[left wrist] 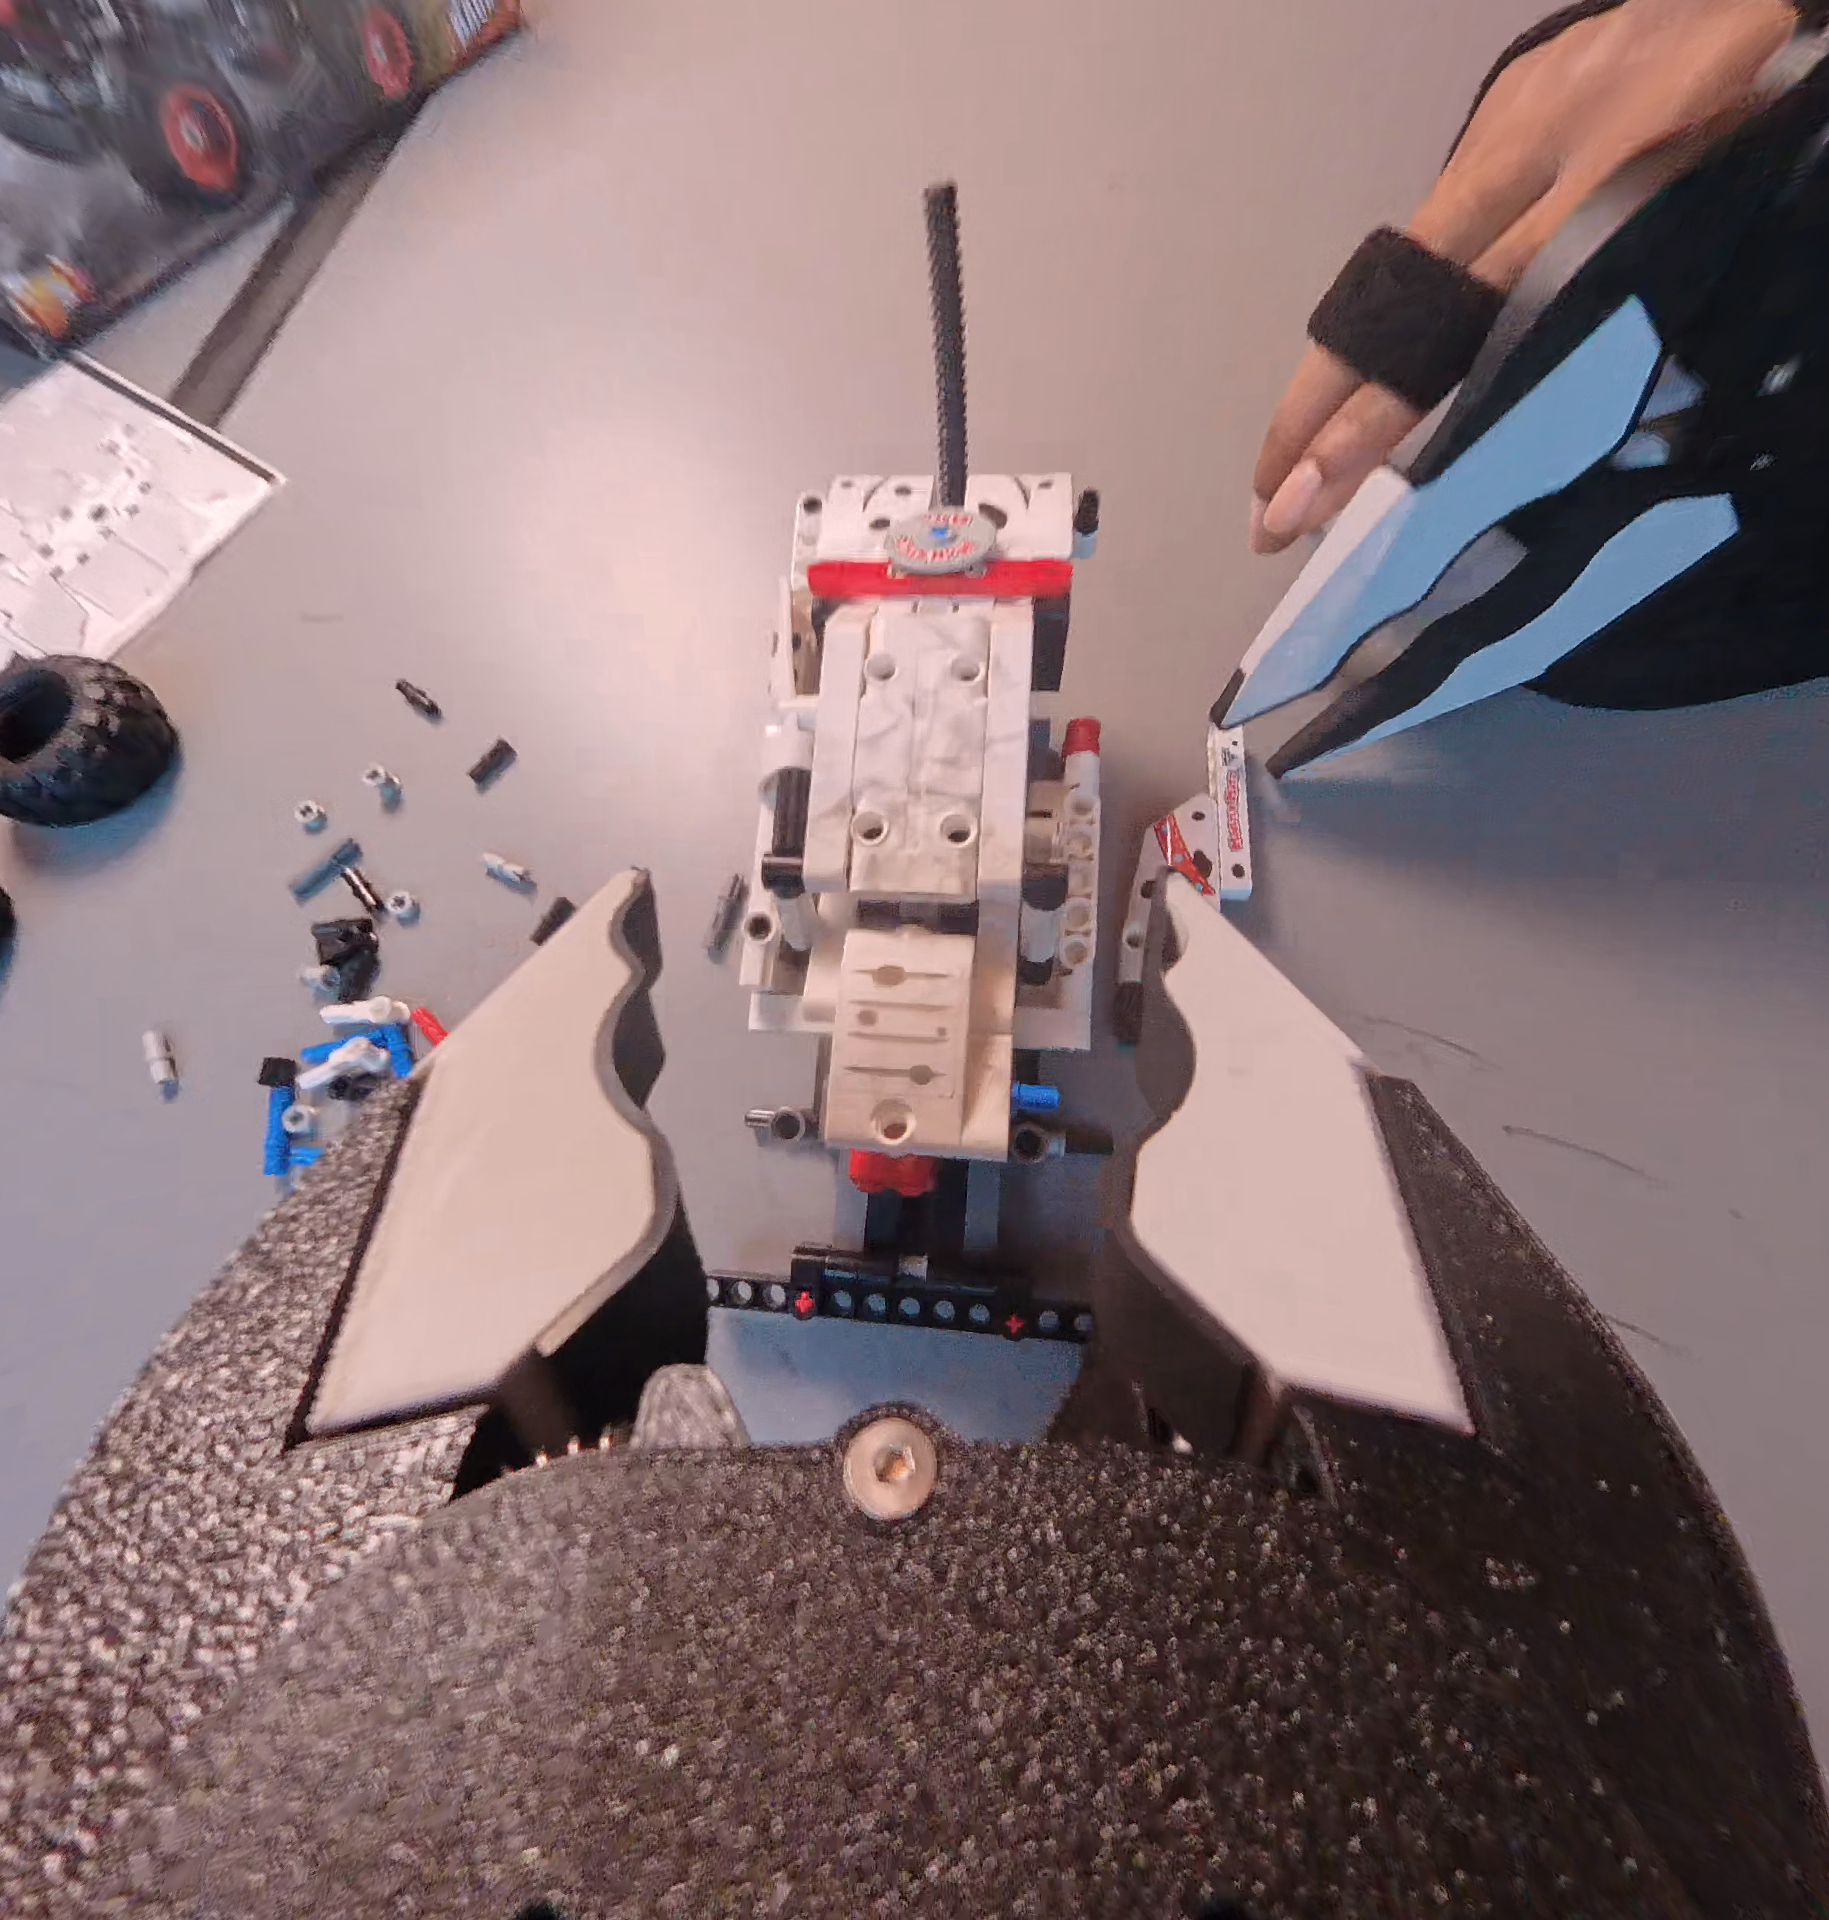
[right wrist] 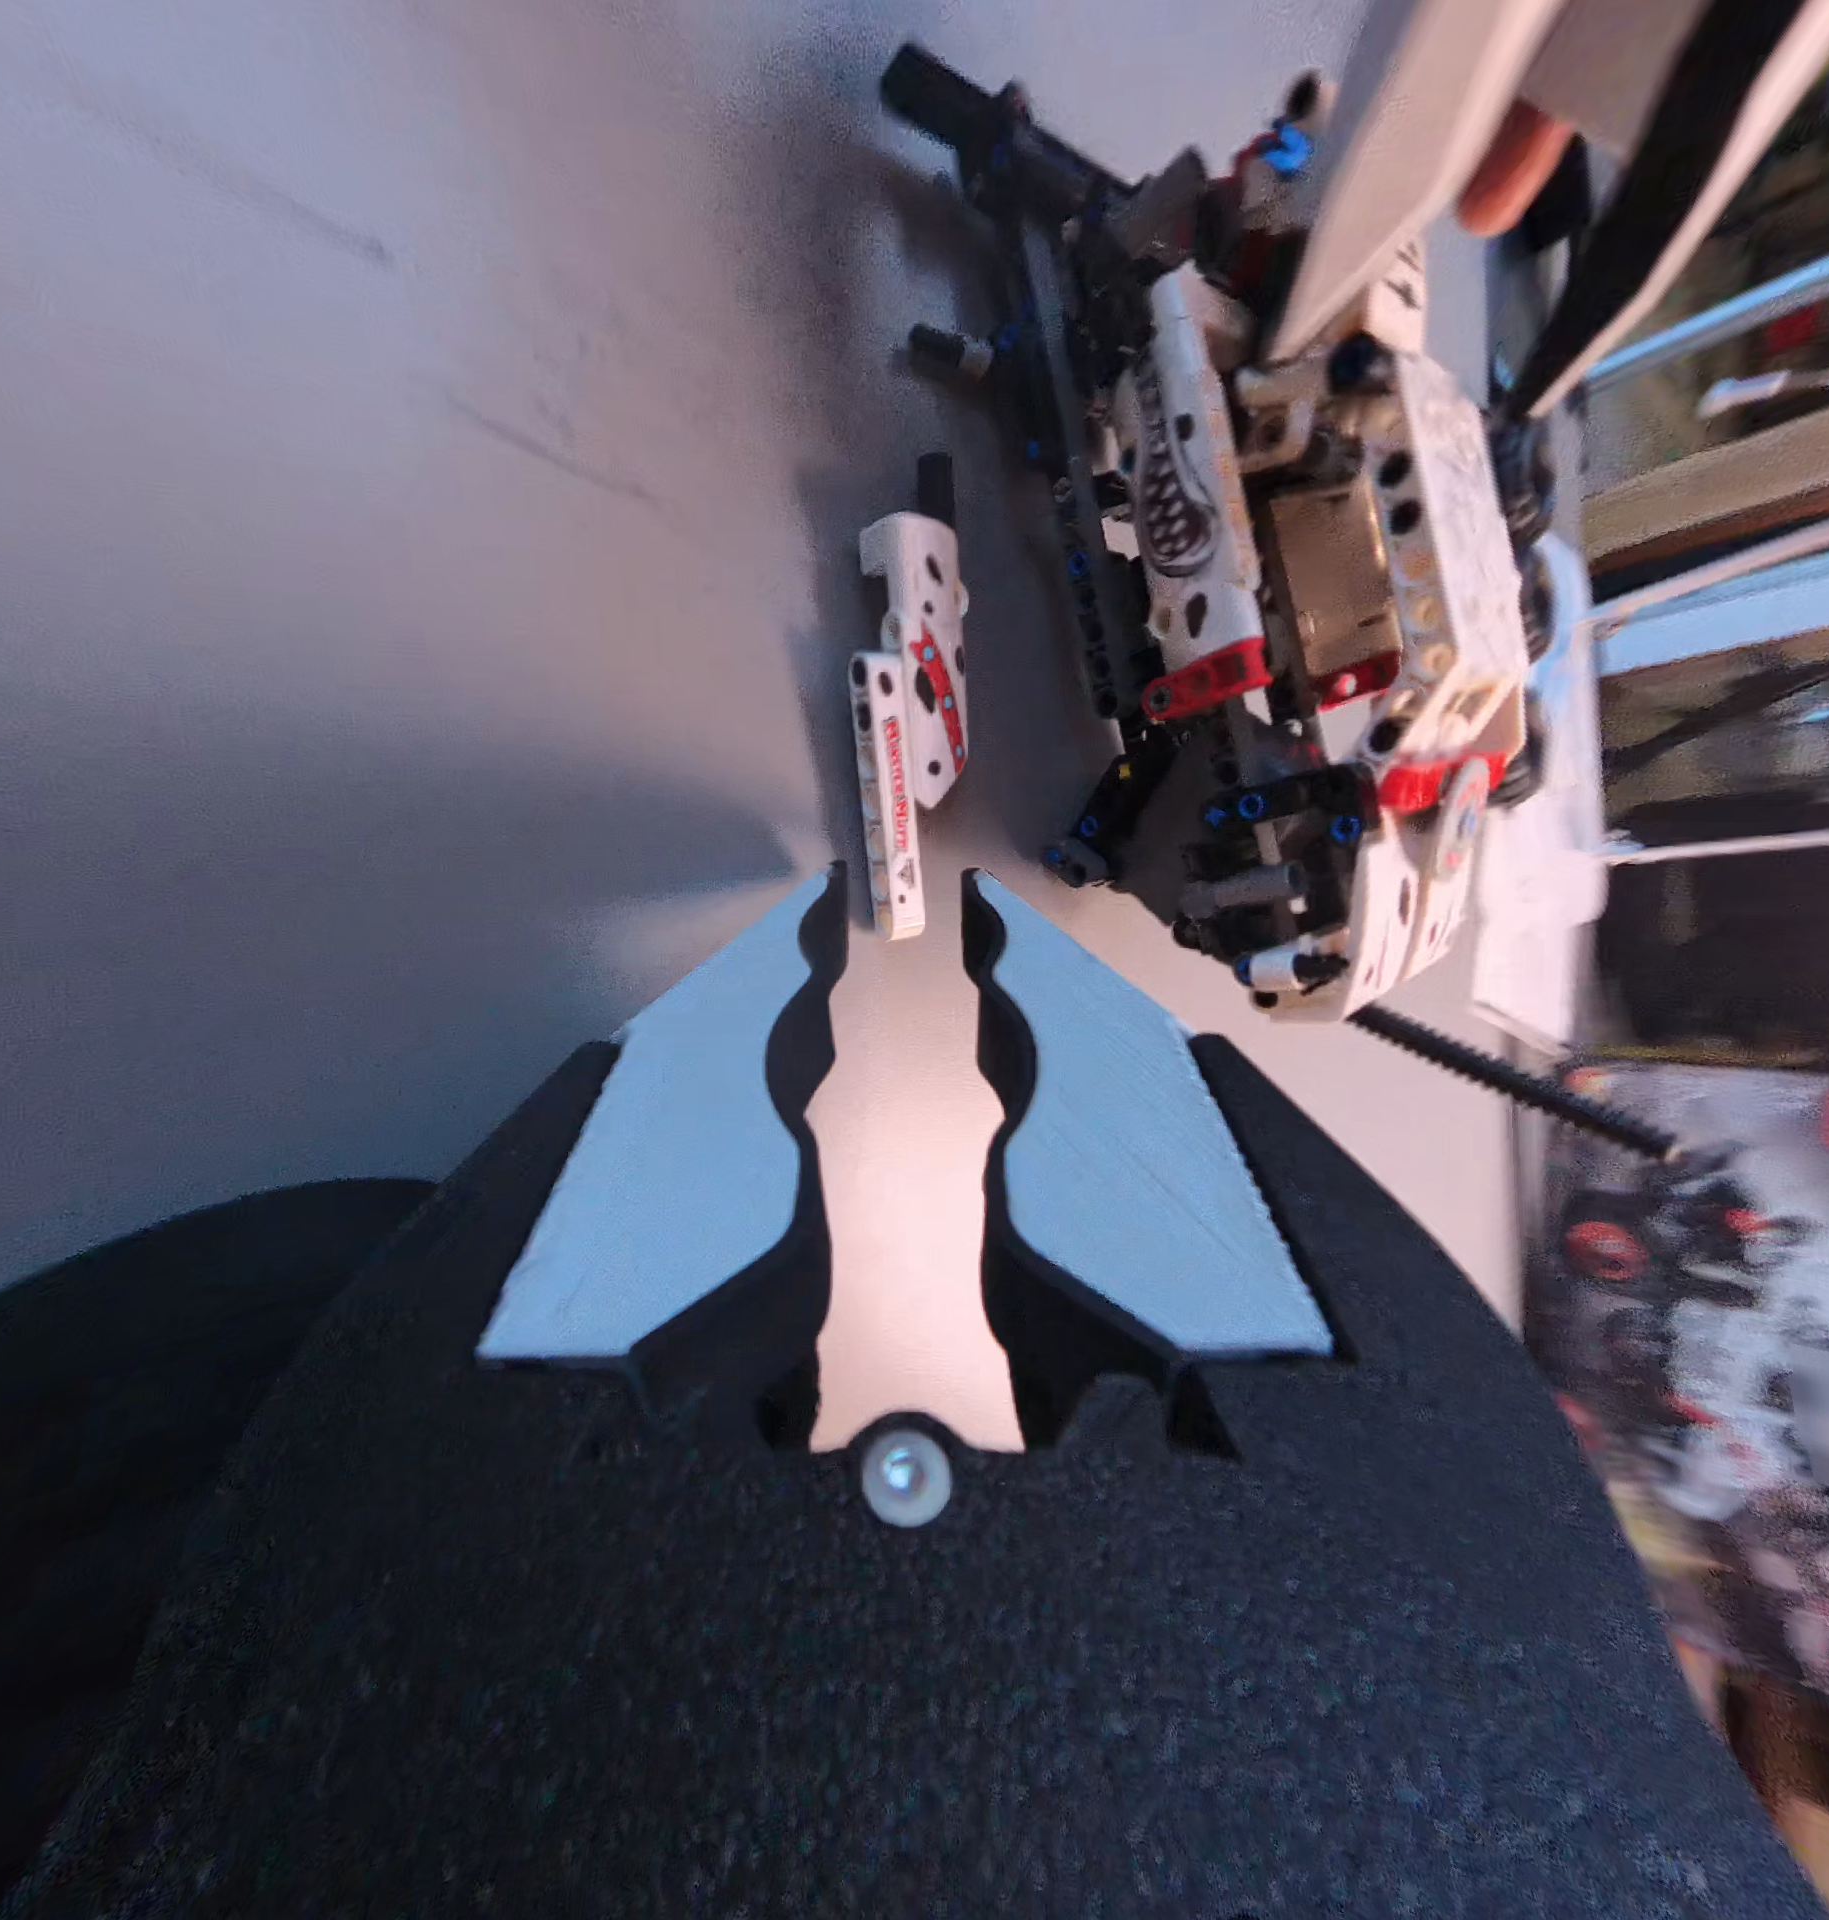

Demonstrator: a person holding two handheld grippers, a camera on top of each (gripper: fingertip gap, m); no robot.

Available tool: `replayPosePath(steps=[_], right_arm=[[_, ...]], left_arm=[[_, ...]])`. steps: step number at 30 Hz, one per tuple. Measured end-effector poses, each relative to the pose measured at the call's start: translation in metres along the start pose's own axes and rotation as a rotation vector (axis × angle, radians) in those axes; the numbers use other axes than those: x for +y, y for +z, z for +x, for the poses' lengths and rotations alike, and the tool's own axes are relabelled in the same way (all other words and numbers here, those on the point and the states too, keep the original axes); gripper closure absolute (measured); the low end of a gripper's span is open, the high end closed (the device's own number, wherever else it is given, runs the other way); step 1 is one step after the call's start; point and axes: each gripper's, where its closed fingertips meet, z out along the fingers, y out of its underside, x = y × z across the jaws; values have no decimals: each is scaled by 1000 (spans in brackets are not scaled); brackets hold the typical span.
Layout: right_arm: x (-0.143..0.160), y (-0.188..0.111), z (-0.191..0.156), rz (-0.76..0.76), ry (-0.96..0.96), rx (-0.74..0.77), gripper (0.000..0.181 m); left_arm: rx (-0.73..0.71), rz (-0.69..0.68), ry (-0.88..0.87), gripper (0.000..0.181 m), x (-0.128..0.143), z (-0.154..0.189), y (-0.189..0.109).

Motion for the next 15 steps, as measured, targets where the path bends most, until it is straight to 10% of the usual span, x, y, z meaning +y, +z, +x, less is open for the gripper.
replayPosePath(steps=[7, 15], right_arm=[[-1, -34, 68, 179, 677, 208, 158], [16, -23, 85, 115, 886, 376, 170]], left_arm=[[-38, -78, 39, 95, 24, 2, 29], [-141, -102, -31, 95, 22, 7, 30]])
